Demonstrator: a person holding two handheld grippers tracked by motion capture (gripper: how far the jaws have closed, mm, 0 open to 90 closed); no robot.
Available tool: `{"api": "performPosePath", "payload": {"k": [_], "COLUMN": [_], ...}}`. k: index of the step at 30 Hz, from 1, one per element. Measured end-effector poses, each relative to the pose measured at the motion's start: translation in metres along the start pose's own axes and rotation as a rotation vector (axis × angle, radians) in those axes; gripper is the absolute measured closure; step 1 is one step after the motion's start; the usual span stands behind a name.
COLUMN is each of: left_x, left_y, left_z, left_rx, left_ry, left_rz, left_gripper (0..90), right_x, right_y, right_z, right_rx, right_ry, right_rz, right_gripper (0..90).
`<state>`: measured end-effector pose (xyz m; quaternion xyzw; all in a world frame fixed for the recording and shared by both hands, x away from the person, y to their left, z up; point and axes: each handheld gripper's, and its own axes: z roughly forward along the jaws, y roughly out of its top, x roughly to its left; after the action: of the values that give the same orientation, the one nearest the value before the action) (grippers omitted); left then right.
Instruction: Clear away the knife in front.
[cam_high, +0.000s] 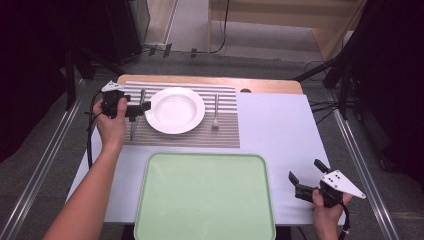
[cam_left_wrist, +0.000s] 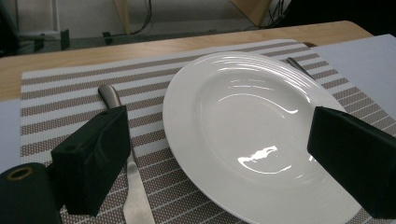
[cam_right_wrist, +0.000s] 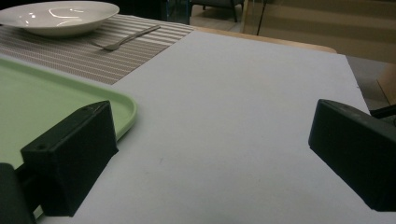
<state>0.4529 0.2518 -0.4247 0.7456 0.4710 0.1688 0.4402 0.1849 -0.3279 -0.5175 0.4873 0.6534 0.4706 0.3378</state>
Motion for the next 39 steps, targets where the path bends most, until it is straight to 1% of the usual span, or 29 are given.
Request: {"api": "performPosePath", "payload": {"k": [1, 2, 3, 4, 5, 7, 8, 9, 10, 11, 12, 13, 14, 15, 16, 17, 20, 22, 23, 24, 25, 26, 28, 30, 33, 35, 36, 38, 39], "left_x": [0.003, 0.006, 0.006, 0.009, 0.009, 0.012, 0.016, 0.017, 0.017, 0.020, 0.022, 0.023, 0.024, 0.024, 0.026, 0.026, 0.031, 0.036, 0.038, 0.040, 0.042, 0.044, 0.044, 0.043, 0.043, 0.044, 0.045, 0.046, 0.046], "left_y": [0.002, 0.003, 0.003, 0.006, 0.006, 0.009, 0.014, 0.017, 0.017, 0.020, 0.021, 0.022, 0.023, 0.024, 0.025, 0.025, 0.026, 0.025, 0.025, 0.025, 0.024, 0.024, 0.024, 0.023, 0.021, 0.019, 0.018, 0.016, 0.015], "left_z": [0.003, 0.006, 0.006, 0.011, 0.011, 0.016, 0.020, 0.023, 0.023, 0.027, 0.029, 0.031, 0.034, 0.036, 0.040, 0.040, 0.047, 0.050, 0.051, 0.053, 0.054, 0.053, 0.054, 0.057, 0.061, 0.064, 0.065, 0.067, 0.068], "left_rx": [0.013, 0.032, 0.032, 0.055, 0.055, 0.075, 0.106, 0.128, 0.128, 0.161, 0.176, 0.182, 0.200, 0.215, 0.231, 0.231, 0.271, 0.285, 0.289, 0.292, 0.296, 0.277, 0.275, 0.290, 0.333, 0.347, 0.359, 0.364, 0.375], "left_ry": [-0.009, 0.007, 0.007, 0.034, 0.034, 0.041, 0.042, 0.056, 0.056, 0.081, 0.077, 0.079, 0.109, 0.129, 0.139, 0.139, 0.174, 0.178, 0.185, 0.194, 0.198, 0.190, 0.192, 0.202, 0.213, 0.213, 0.224, 0.223, 0.222], "left_rz": [-0.017, -0.017, -0.017, -0.024, -0.024, -0.033, -0.046, -0.061, -0.061, -0.096, -0.113, -0.115, -0.102, -0.095, -0.106, -0.106, -0.125, -0.152, -0.170, -0.185, -0.193, -0.190, -0.190, -0.188, -0.173, -0.174, -0.175, -0.182, -0.182], "left_gripper": [5.9, 6.6, 9.8, 14.1, 14.0, 14.9, 17.3, 20.9, 25.6, 25.6, 27.3, 27.3, 32.2, 32.2, 34.2, 35.7, 39.0, 43.4, 43.4, 47.1, 47.1, 51.0, 53.3, 54.7, 54.9, 55.8, 56.1, 61.4, 61.4], "right_x": [0.000, 0.000, 0.000, 0.000, 0.000, 0.000, 0.000, 0.000, 0.000, 0.000, 0.000, 0.000, 0.000, 0.000, 0.000, 0.000, 0.001, 0.001, 0.001, 0.001, 0.001, 0.002, 0.002, 0.002, 0.002, 0.003, 0.003, 0.003, 0.003], "right_y": [0.000, 0.000, 0.000, 0.000, 0.000, 0.000, -0.001, -0.001, -0.001, -0.001, -0.001, -0.001, -0.001, -0.001, -0.001, -0.001, -0.001, -0.001, -0.001, -0.001, -0.001, -0.001, -0.001, -0.001, -0.001, -0.001, -0.001, -0.001, -0.001], "right_z": [0.000, 0.001, 0.001, 0.000, 0.000, 0.000, 0.000, 0.000, 0.000, 0.000, 0.000, 0.000, 0.000, 0.001, 0.001, 0.001, 0.001, 0.001, 0.001, 0.002, 0.002, 0.002, 0.002, 0.002, 0.003, 0.003, 0.003, 0.003, 0.003], "right_rx": [-0.001, -0.002, -0.002, 0.000, 0.000, 0.001, 0.001, 0.001, 0.001, 0.000, 0.000, 0.000, -0.001, 0.000, 0.000, 0.000, 0.002, 0.005, 0.005, 0.006, 0.006, 0.006, 0.010, 0.011, 0.010, 0.016, 0.017, 0.017, 0.017], "right_ry": [-0.001, -0.002, -0.002, -0.003, -0.003, 0.000, 0.001, 0.001, 0.001, 0.001, 0.001, 0.001, 0.004, 0.003, 0.003, 0.003, 0.002, 0.000, 0.000, 0.001, 0.001, 0.000, -0.002, 0.000, -0.004, -0.007, -0.008, -0.009, -0.010], "right_rz": [0.002, 0.001, 0.001, -0.002, -0.002, -0.003, -0.005, -0.005, -0.005, -0.005, -0.004, -0.004, -0.003, -0.002, -0.003, -0.003, 0.003, -0.003, -0.003, -0.007, -0.007, -0.010, -0.013, -0.018, -0.016, -0.015, -0.015, -0.016, -0.015], "right_gripper": [0.1, 0.1, 0.1, 0.0, 0.0, 0.1, 0.0, 0.1, 0.1, 0.1, 0.1, 0.0, 0.1, 0.1, 0.1, 0.1, 0.1, 0.1, 0.1, 0.1, 0.1, 0.1, 0.1, 0.1, 0.1, 0.1, 0.1, 0.1, 0.1]}}
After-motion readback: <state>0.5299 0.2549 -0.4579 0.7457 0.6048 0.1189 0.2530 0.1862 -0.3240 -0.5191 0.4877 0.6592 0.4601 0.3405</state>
